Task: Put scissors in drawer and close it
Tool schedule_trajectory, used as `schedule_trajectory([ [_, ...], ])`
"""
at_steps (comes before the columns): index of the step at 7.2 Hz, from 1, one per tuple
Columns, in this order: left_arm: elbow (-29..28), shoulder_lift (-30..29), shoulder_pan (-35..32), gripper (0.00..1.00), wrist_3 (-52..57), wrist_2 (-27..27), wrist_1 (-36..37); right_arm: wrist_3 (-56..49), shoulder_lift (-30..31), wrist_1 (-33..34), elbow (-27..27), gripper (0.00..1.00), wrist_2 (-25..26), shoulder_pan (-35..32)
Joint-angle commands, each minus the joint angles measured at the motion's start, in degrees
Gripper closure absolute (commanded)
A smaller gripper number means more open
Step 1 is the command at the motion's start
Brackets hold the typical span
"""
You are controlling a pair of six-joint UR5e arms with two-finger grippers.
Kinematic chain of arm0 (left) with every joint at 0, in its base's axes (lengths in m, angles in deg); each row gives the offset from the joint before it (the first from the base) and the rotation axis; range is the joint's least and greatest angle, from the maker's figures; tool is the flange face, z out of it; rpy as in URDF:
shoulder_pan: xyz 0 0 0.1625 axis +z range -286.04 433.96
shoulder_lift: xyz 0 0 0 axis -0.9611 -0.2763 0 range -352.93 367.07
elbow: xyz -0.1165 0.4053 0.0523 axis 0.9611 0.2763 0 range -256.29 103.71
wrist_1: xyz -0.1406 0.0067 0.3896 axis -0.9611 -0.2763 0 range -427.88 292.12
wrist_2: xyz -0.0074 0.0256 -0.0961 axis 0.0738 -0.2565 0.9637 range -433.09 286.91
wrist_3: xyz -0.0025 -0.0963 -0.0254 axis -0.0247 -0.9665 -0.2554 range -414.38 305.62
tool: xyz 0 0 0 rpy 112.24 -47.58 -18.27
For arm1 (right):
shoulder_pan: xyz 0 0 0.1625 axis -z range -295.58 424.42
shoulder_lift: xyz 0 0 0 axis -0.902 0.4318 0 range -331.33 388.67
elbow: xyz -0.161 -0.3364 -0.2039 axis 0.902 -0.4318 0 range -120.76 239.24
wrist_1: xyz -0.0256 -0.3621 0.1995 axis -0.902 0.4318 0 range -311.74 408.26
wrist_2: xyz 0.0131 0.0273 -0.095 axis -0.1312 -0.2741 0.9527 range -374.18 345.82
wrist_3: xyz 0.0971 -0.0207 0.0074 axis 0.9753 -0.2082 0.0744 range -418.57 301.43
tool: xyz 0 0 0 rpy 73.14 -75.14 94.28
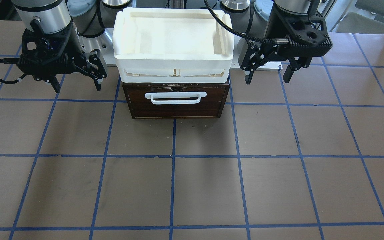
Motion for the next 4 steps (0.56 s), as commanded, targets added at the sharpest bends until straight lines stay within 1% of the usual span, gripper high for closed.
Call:
schedule_trajectory([
  [1,0.2,0.3,-0.1,0.00,0.0,0.0,0.1,-0.1,0.0,0.0,0.0,0.00,0.0,0.0],
  [4,0.1,0.6,0.0,0.00,-0.3,0.0,0.1,-0.1,0.0,0.0,0.0,0.00,0.0,0.0],
])
